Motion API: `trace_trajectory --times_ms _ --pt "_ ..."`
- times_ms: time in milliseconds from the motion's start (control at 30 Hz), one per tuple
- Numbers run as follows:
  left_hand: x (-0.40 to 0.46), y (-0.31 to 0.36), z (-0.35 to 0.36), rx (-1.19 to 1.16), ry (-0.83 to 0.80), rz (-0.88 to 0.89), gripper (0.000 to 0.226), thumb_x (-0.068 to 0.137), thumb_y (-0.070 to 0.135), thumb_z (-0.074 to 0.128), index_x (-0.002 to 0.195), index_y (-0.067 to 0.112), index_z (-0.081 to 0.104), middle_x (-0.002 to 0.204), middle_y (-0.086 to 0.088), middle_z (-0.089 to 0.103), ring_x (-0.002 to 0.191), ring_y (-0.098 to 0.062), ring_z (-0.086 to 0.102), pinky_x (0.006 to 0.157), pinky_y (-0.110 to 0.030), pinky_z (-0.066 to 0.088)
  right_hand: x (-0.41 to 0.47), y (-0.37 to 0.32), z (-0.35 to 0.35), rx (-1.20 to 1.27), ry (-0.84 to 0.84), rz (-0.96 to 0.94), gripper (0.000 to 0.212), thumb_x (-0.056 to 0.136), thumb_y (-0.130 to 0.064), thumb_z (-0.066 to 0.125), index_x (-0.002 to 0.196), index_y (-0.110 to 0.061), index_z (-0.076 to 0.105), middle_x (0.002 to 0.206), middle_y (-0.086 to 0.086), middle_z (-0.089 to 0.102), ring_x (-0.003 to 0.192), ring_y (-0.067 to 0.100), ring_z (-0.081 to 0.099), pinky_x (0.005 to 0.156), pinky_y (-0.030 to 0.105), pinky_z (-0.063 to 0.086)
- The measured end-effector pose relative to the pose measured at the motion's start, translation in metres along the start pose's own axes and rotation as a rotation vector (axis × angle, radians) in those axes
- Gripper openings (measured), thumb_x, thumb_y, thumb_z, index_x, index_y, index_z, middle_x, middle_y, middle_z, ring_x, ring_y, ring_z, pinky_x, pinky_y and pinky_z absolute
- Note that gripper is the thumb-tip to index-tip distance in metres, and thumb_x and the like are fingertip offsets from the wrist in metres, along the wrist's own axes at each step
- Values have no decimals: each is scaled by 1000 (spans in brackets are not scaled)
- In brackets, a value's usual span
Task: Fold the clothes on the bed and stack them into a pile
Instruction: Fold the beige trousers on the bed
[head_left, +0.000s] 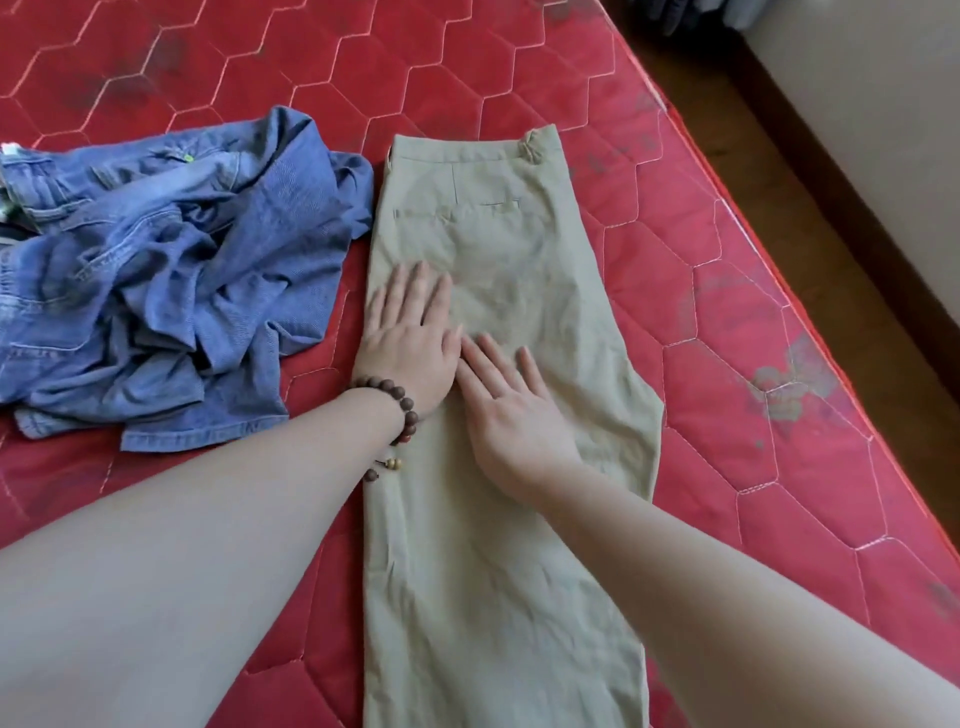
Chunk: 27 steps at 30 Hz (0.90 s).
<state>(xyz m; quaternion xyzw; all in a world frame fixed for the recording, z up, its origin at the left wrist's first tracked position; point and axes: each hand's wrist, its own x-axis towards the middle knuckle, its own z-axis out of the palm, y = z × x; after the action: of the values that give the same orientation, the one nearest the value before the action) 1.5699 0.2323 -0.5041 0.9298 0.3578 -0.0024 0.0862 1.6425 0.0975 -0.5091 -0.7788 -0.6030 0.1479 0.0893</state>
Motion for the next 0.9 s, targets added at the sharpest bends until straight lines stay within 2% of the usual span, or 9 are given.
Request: trace_trajectory --times_ms 67,133,200,300,400,467,600,767,900 --pt "-1 -7 9 59 36 12 59 100 39 26 155 18 19 163 -7 11 150 -24 3 121 -43 4 16 25 -4 -113 6 -10 53 102 -43 23 153 -30 20 162 -6 11 150 14 5 121 45 -4" --pt "-1 -8 13 58 65 -2 62 96 44 29 153 22 26 161 -8 18 150 -27 9 121 -47 9 34 59 -16 -213 20 88 60 99 -56 15 154 -31 15 163 -8 7 149 10 1 119 43 -10" --pt "0 -8 16 54 53 -42 65 91 47 32 152 28 27 161 -8 18 149 -29 11 120 -50 11 51 83 -29 -333 39 212 62 100 -54 11 155 -26 9 163 -9 6 149 11 -4 116 52 -16" --pt "1 -7 16 62 21 -53 68 87 49 36 152 30 28 162 -8 17 149 -31 12 118 -54 14 79 81 -40 -393 113 283 58 100 -31 20 154 -11 12 163 3 6 150 19 -7 113 58 -17" --pt "2 -9 15 75 -14 -42 72 82 52 39 150 27 34 161 -9 18 149 -32 13 116 -56 17 114 54 -41 -210 87 26 60 92 -17 22 152 -8 23 162 6 13 149 18 -4 118 48 -12" --pt "4 -10 14 88 -31 -55 74 80 53 39 147 21 39 161 -9 21 149 -32 15 116 -56 19 139 39 -38 -73 0 -116 58 96 -19 23 154 -15 22 161 0 17 149 14 2 121 44 -5" --pt "6 -10 16 99 -49 -57 75 82 56 42 149 21 36 161 -8 19 149 -32 14 116 -56 19 185 46 -35 -110 61 -31 55 98 -38 23 152 -30 25 160 -9 21 149 15 13 120 47 3" --pt "7 -12 13 125 -69 -55 78 82 60 43 151 25 32 161 -8 18 149 -32 14 114 -57 23 225 64 -46 -187 29 11 59 97 -54 17 153 -36 15 162 -7 13 150 18 8 120 48 -1" --pt "8 -13 15 99 -25 -42 80 83 65 40 152 24 31 162 -7 18 149 -32 12 115 -57 21 219 112 -66 -342 65 192 65 96 -59 12 154 -30 20 161 -2 19 150 19 6 117 55 -11"
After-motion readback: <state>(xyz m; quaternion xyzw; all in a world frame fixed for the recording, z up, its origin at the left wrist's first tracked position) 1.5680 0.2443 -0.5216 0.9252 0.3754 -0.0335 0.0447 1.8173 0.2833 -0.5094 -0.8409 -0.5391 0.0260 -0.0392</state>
